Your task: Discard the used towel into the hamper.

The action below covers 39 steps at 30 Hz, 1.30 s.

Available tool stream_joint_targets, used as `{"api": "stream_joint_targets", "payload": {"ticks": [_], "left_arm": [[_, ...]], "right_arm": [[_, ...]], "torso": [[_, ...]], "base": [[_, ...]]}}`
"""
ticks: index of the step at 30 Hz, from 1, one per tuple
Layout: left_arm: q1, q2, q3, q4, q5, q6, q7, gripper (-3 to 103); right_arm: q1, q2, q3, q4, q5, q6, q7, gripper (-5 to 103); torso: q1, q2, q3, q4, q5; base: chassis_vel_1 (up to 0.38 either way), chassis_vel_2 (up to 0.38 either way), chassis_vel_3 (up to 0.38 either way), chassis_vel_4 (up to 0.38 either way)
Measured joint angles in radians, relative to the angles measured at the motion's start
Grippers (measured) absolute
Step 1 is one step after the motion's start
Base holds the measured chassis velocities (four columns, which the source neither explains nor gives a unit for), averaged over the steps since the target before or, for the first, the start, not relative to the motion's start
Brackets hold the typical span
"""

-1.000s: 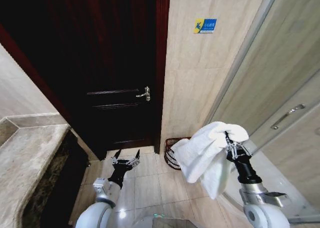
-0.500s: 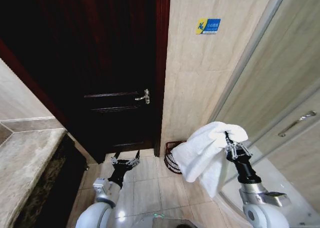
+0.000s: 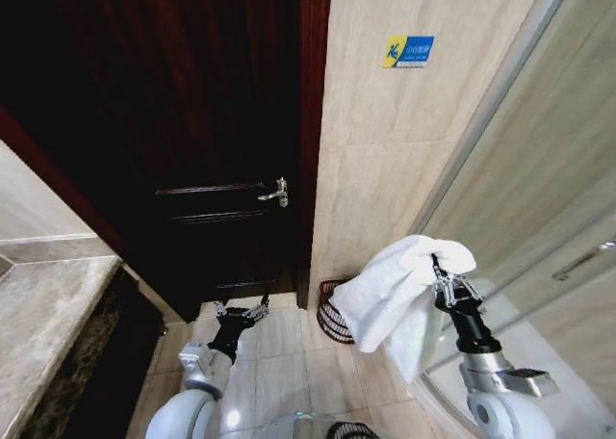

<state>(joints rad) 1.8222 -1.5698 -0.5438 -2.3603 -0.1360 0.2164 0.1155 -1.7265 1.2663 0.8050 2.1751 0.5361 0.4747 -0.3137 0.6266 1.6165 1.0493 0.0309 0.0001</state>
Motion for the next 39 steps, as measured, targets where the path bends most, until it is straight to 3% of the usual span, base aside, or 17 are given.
{"api": "stream_joint_targets", "payload": {"ticks": [21, 39], "left_arm": [[0.0, 0.0, 0.0, 0.0, 0.0, 0.0, 0.0, 100], [0.0, 0.0, 0.0, 0.0, 0.0, 0.0, 0.0, 100]], "right_arm": [[0.019, -0.002, -0.009, -0.083, -0.007, 0.025, -0.023, 8], [0.279, -0.042, -0.138, -0.439, -0.104, 0.035, -0.016, 8]], "torso": [[0.0, 0.0, 0.0, 0.0002, -0.0001], [0.0, 0.0, 0.0, 0.0002, -0.0002]], "base": [[-0.061, 0.061, 0.061, -0.057], [0.0, 0.0, 0.0, 0.0]]}}
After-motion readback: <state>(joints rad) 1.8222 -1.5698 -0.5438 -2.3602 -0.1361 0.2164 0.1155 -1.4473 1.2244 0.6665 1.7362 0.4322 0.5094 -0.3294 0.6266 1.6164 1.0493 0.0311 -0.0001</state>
